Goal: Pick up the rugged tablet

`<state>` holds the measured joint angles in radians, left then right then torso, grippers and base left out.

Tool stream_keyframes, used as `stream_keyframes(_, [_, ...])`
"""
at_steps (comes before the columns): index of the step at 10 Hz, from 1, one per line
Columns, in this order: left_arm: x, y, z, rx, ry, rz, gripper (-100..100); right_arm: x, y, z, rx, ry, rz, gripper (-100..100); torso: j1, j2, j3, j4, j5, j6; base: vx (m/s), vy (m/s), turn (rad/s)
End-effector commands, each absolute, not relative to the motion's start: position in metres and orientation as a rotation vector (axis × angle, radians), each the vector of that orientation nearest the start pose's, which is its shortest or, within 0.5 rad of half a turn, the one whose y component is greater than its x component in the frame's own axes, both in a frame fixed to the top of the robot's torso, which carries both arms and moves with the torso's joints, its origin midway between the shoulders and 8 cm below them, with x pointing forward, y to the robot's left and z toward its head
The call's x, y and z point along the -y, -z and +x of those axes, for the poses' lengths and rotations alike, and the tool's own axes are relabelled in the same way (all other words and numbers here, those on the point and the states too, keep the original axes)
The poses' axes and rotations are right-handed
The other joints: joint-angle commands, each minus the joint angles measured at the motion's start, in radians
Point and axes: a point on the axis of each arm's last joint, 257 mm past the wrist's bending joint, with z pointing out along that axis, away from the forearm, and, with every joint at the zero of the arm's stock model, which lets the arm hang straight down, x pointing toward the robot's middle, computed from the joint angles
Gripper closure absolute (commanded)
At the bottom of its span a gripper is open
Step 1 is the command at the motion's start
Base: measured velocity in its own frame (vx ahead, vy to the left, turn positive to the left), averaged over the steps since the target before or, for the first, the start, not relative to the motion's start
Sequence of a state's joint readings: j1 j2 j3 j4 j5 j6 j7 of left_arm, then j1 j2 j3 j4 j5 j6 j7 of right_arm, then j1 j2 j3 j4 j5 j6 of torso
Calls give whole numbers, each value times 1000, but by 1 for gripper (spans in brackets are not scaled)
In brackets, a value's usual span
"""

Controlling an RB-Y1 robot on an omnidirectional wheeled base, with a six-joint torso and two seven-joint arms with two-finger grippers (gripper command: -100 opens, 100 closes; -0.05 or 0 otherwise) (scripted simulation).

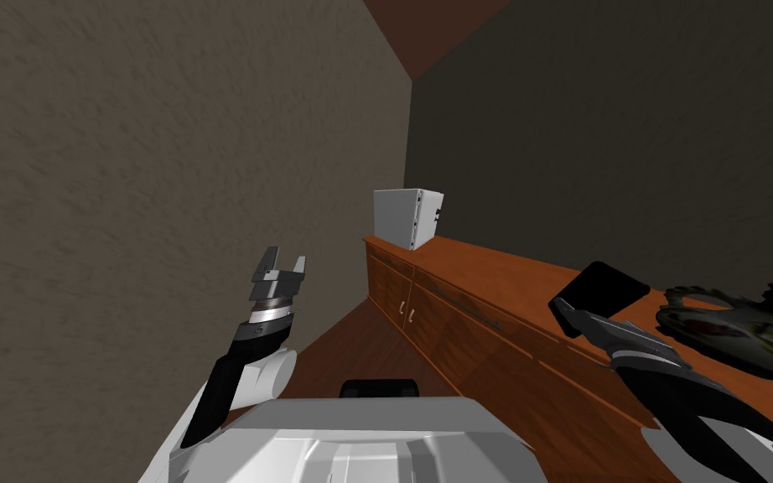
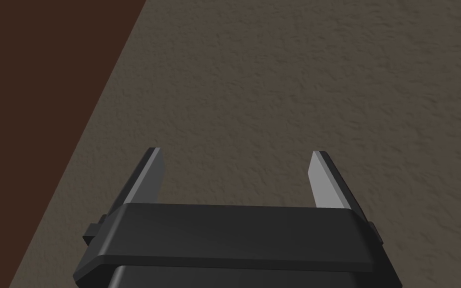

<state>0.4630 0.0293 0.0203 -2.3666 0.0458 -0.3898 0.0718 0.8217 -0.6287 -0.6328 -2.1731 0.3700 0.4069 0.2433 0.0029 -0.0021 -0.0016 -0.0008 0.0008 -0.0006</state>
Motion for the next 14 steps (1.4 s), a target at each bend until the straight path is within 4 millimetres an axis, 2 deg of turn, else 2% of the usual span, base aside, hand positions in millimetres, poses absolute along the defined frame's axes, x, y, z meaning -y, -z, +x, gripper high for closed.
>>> stream_keyframes(1, [-282,-55,345,-582,1397,-680,0,656,82,255,-1528,550,580,-100,0,0,0,0,0,0,2,55,-15])
stream_keyframes(2, [-282,-55,345,-582,1397,-680,0,654,69,275,-1505,498,536,-100,-2,1,0,0,0,0,19,91,-86])
stream_keyframes(4, [-282,-55,345,-582,1397,-680,0,676,83,265,-1532,537,563,-100,0,0,0,0,0,0,15,67,-37])
stream_keyframes(5, [-282,-55,345,-582,1397,-680,0,681,87,262,-1536,545,573,-100,-2,0,0,0,0,0,4,8,11])
stream_keyframes(6, [-282,-55,345,-583,1397,-680,0,678,71,282,-1513,494,530,-100,-5,1,0,0,-1,0,13,69,-90])
stream_keyframes(7, [-282,-55,345,-583,1397,-681,0,683,72,283,-1522,500,521,-100,-2,0,0,0,0,0,11,86,-72])
stream_keyframes(9, [-282,-55,345,-582,1397,-680,0,702,85,270,-1540,534,560,-100,-2,0,0,0,0,0,6,32,2])
stream_keyframes(10, [-282,-55,345,-583,1397,-680,0,698,67,293,-1519,480,510,-100,-4,1,0,0,-1,0,19,73,-90])
stream_keyframes(12, [-282,-55,345,-582,1397,-680,0,719,79,280,-1539,519,542,-100,1,-1,0,0,0,0,20,80,-37])
stream_keyframes(13, [-282,-55,345,-582,1397,-680,0,723,81,277,-1542,525,549,-100,-1,0,0,0,0,0,-10,10,6])
stream_keyframes(14, [-282,-55,345,-583,1397,-680,0,722,65,296,-1523,477,513,-100,-4,1,1,0,-1,0,19,59,-115])
